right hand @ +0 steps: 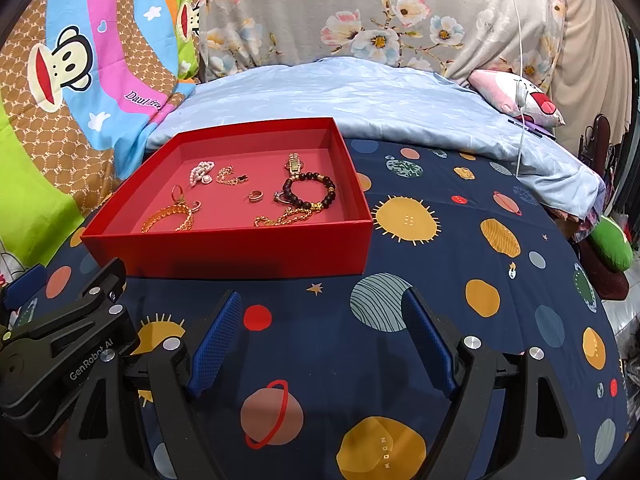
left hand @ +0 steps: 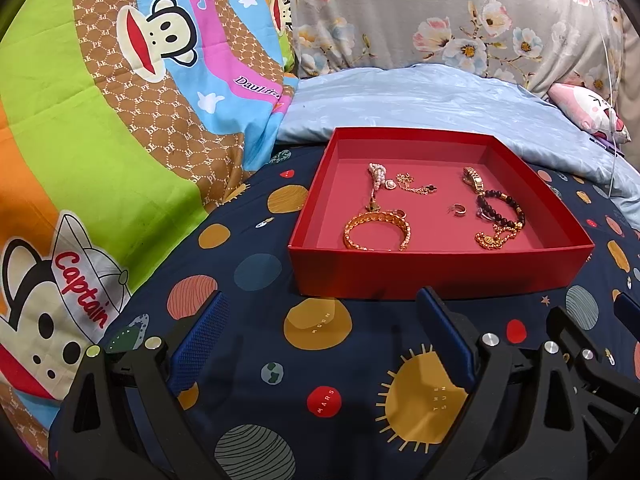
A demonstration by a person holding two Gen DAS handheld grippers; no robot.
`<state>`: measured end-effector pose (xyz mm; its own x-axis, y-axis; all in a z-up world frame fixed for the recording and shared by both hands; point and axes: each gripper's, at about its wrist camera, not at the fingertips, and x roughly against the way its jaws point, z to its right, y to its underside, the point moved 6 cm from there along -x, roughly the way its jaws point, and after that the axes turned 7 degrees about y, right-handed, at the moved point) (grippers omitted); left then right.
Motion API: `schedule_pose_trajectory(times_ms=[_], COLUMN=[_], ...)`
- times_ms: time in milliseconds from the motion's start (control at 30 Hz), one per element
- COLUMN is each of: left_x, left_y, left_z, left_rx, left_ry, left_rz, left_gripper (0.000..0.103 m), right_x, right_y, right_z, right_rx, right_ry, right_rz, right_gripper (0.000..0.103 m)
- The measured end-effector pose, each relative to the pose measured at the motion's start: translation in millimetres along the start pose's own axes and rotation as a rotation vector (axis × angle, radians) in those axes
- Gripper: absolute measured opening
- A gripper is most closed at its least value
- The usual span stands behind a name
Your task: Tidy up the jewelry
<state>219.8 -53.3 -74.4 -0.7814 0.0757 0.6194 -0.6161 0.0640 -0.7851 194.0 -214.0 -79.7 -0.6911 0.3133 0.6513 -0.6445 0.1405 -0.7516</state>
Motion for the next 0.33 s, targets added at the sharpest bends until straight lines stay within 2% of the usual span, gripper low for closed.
schedule_pose_trajectory(times_ms=[333], left_x=[-0.7], left_y=[0.7], left_z=[-0.3], left_rx=[0.002], left_ry=[0.004], left_rz=[-0.003], left_gripper=[0.091], right_x=[-0.3], right_y=[0.0], right_z=[-0.4], right_rx=[0.001], right_ry=[-0.002], right_rz=[0.0], right_gripper=[0.08])
